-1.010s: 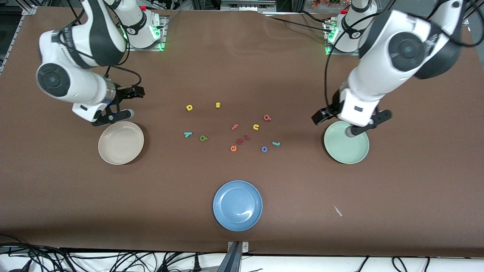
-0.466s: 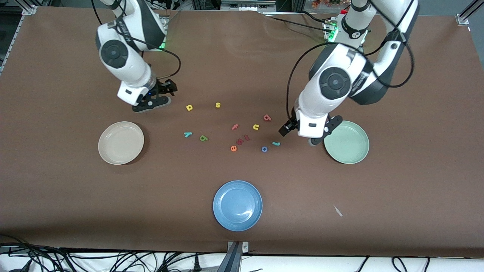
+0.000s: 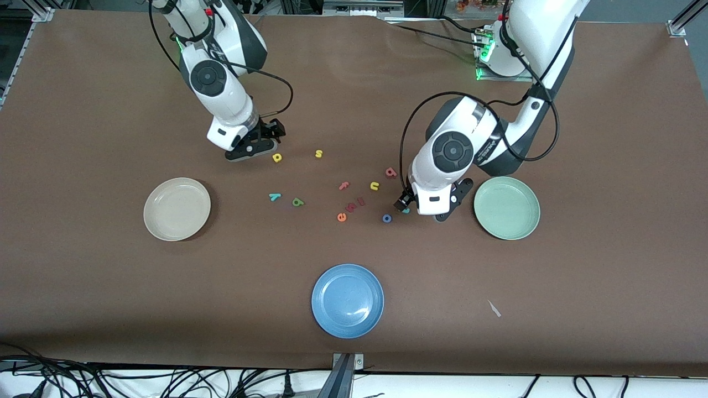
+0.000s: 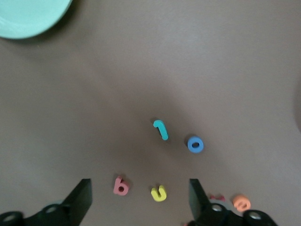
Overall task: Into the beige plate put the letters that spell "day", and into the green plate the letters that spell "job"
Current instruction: 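Grasp the yellow a with the right gripper, cyan j with the left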
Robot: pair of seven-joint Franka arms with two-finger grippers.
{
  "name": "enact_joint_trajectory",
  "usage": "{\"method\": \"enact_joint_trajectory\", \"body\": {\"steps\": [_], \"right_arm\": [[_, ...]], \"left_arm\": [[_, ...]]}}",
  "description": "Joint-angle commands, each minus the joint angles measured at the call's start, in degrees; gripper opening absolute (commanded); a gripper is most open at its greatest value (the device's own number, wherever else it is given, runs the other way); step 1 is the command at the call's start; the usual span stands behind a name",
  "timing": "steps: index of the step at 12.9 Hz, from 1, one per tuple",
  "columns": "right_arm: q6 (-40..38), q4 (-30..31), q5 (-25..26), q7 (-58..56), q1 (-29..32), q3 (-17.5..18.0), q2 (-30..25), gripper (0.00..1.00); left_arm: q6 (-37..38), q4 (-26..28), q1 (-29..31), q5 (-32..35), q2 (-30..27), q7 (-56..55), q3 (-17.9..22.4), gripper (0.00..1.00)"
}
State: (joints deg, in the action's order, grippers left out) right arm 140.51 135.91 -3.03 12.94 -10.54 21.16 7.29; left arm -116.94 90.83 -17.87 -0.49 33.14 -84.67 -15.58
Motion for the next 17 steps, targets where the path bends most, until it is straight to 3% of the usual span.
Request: {"method": "enact_joint_trajectory", "body": {"steps": [1,5,7,11,17], "right_arm": [[4.5,0.1,0.6,-0.6,-0.8,0.7,4.3,1.00],[4.6,-0.4,6.3,-1.1,-1.3,0.2,9.1,1.00],[5.2,-0.6,8.9,-0.9,-1.4,0.2,10.3,0.95],[9.3,-0.5,9.4,-0.9,-1.3,0.2,11.7,0.94],[11.4,-0.6,9.6,-1.1,-1.2,-0.8,14.1,0.94]], "left_arm": [[-3.0,-1.8,-0.3,1.4,3.4,-4.7,0.1,0.48],[-9.2,-1.8,-0.4,1.8,7.5,-4.6,0.5,0.48],[-13.0,-1.7,-0.4,5.5,10.4,-4.9,0.5,0.45],[-13.1,-1.4,-0.7,6.2,10.9,-7.8,0.5,0.38],[-13.1,-1.1,-1.8,6.2,11.7,-11.9,0.5,0.37]]}}
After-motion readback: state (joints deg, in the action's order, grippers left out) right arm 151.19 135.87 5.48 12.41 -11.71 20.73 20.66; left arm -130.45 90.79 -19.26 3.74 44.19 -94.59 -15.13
